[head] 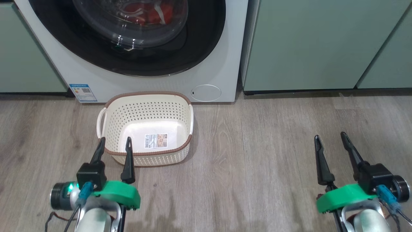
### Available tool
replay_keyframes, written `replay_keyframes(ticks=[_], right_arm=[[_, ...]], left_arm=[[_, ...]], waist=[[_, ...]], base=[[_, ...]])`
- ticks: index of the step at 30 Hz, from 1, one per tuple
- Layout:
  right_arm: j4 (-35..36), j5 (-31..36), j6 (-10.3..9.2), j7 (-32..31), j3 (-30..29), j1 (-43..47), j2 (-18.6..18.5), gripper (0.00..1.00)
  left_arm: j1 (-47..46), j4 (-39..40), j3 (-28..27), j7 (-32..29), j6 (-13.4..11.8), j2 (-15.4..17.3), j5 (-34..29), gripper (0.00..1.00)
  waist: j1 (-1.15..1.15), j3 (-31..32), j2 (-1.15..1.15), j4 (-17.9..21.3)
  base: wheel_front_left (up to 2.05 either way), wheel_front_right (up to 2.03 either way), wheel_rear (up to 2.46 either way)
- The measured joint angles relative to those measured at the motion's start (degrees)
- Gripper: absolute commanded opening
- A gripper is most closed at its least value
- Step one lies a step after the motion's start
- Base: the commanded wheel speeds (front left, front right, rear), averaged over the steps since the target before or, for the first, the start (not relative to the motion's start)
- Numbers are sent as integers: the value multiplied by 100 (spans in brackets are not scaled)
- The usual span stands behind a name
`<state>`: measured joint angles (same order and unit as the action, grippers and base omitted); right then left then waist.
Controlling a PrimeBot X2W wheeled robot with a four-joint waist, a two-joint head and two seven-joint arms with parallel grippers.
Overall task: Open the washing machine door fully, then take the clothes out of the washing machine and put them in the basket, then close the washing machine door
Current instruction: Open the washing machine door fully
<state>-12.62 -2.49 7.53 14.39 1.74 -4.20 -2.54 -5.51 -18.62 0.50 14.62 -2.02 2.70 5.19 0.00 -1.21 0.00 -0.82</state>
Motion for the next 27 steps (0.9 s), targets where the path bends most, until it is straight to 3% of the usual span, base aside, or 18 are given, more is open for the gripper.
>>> replay_keyframes(ticks=[7, 8, 10, 13, 16, 21, 27], right_arm=[[-9, -118, 0, 0, -30, -38, 0, 100], [-23, -193, 0, 0, -21, -38, 0, 92], [-118, -505, 1, 0, -48, -47, -1, 0], [-290, -1290, 0, 0, -154, -120, -1, 0], [-644, -2718, 0, 0, -261, -388, -2, 0], [-1183, -4083, 0, 1, -112, -1096, -31, 0], [-1847, -6493, 0, -92, 381, -2031, -888, 0]], left_arm=[[-4, -5, -10, 0, 33, -7, 4, 100], [-6, -5, -7, 0, 33, -7, 14, 100], [-14, -4, 1, 0, 33, -10, 58, 100], [-43, -1, 24, 0, 51, -11, 108, 100], [-60, 14, 37, 0, 51, -13, 163, 100], [-61, 54, 107, 0, 100, -13, 254, 100], [-140, 118, 249, 0, 152, -14, 397, 100]], waist=[[0, -10, 0, -17], [0, -16, 0, -22], [0, -27, 0, -27], [0, -62, 0, -47], [0, -123, 0, -77], [0, -289, 0, -118], [0, -597, 0, -255]], base=[[0, 0, 0], [0, 0, 0], [0, 0, 0], [0, 0, 0], [0, 0, 0], [0, 0, 0], [0, 0, 0]])
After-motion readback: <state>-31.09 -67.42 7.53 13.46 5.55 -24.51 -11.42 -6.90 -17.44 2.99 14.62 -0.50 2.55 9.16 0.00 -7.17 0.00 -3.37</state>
